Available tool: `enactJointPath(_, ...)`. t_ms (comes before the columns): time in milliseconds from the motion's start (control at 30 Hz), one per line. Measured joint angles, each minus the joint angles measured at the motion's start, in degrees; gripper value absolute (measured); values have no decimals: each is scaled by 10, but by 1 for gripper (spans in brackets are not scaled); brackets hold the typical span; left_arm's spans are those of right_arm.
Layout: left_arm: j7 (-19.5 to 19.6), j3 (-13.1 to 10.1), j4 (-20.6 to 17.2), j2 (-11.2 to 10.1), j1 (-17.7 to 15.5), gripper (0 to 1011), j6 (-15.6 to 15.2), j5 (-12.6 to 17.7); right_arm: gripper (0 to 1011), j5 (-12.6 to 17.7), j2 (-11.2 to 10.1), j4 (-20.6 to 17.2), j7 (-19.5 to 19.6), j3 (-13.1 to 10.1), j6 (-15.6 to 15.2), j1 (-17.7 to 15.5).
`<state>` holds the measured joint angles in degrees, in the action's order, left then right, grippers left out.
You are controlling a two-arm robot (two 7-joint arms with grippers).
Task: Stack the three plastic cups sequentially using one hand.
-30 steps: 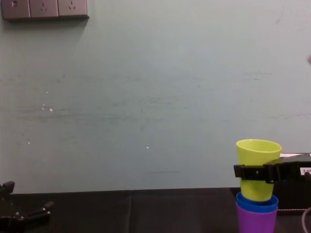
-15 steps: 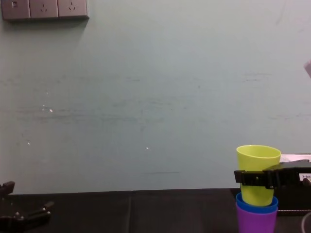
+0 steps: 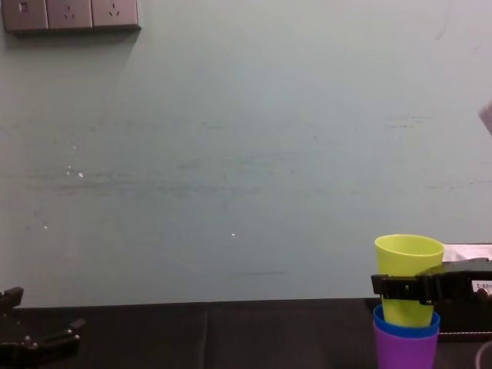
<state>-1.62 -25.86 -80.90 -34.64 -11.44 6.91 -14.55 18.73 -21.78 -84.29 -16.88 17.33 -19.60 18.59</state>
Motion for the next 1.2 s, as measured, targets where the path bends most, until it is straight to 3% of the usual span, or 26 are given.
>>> enactJointPath(833,0,0,0,0,0,1000,0,0,723,0,6,21,-6,-2,-2,5)
enactJointPath(967,0,0,0,0,0,1000,0,0,784,0,6,20,-6,-2,-2,5)
enactJointPath(1200,0,0,0,0,0,1000,0,0,990,0,5,19,-6,-2,-2,5)
